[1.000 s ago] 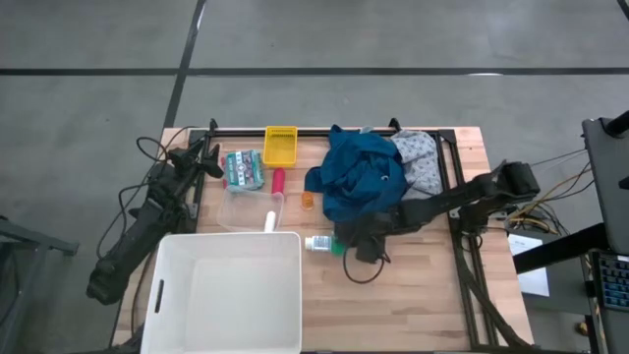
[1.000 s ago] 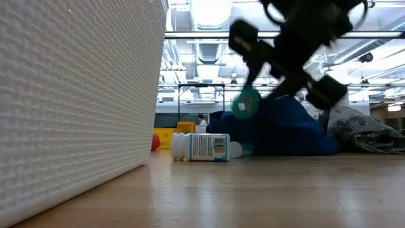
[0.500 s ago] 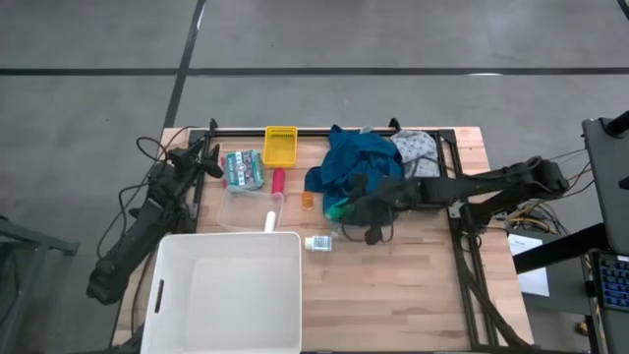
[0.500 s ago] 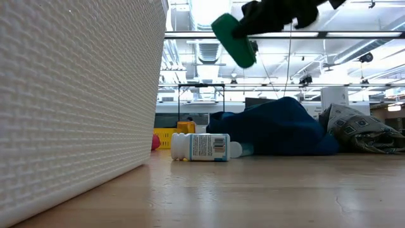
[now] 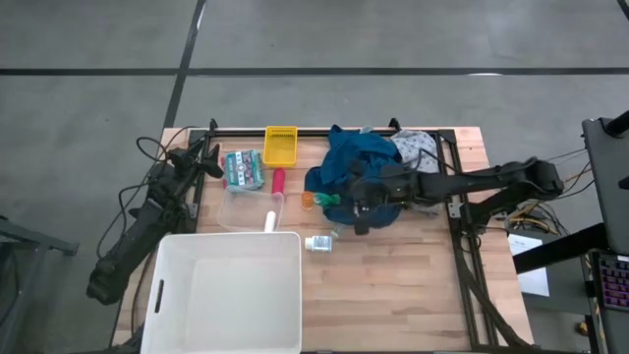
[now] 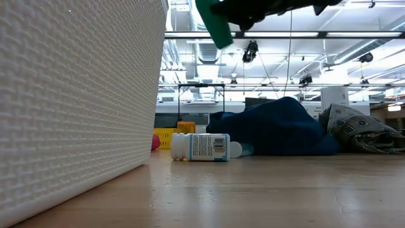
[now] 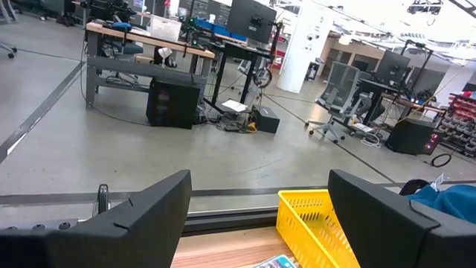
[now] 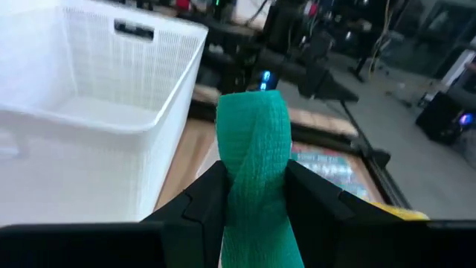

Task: Pick & place medical supplies in basket/bin
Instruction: Put the green bandage into the transparent bin

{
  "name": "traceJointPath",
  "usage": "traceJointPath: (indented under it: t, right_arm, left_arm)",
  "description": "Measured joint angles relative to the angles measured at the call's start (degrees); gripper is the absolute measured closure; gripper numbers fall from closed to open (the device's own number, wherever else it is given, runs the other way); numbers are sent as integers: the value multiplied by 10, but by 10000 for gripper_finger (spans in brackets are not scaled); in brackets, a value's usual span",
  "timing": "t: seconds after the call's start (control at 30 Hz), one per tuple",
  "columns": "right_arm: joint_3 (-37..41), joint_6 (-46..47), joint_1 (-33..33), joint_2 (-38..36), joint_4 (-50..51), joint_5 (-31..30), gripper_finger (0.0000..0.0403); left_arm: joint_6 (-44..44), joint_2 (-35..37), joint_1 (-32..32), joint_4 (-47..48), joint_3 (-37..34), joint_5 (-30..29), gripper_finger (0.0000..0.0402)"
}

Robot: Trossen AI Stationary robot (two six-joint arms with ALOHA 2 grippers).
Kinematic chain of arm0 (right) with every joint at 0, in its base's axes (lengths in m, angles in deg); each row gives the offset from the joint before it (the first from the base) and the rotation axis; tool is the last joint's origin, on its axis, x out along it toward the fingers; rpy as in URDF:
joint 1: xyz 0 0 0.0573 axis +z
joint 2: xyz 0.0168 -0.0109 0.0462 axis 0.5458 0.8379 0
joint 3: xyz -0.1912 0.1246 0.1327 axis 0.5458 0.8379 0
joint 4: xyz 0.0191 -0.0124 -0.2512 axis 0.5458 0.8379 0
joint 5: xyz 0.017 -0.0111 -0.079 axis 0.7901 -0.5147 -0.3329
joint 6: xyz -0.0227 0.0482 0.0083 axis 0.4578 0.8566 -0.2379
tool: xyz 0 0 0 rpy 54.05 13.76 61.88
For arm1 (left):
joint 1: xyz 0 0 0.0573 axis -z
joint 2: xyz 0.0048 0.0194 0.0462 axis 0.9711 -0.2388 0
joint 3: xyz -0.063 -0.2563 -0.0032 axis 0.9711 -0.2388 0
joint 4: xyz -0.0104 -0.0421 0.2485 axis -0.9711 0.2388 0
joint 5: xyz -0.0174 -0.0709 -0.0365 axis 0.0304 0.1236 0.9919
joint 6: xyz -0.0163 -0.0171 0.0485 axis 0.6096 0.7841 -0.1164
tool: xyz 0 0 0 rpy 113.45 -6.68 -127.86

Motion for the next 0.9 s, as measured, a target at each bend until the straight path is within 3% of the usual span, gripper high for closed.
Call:
traceJointPath:
  t: [0.13,0.6,0.9]
  right_arm:
    - [0,2,-7,37,-72,0,286]
    - [0,139,-50,201,-350,2,286]
    - [-75,146,-57,299,-369,22,285]
  left_arm:
    - [0,0,0,0,0,0,80]
    - [0,0,0,0,0,0,80]
    - [0,0,0,0,0,0,80]
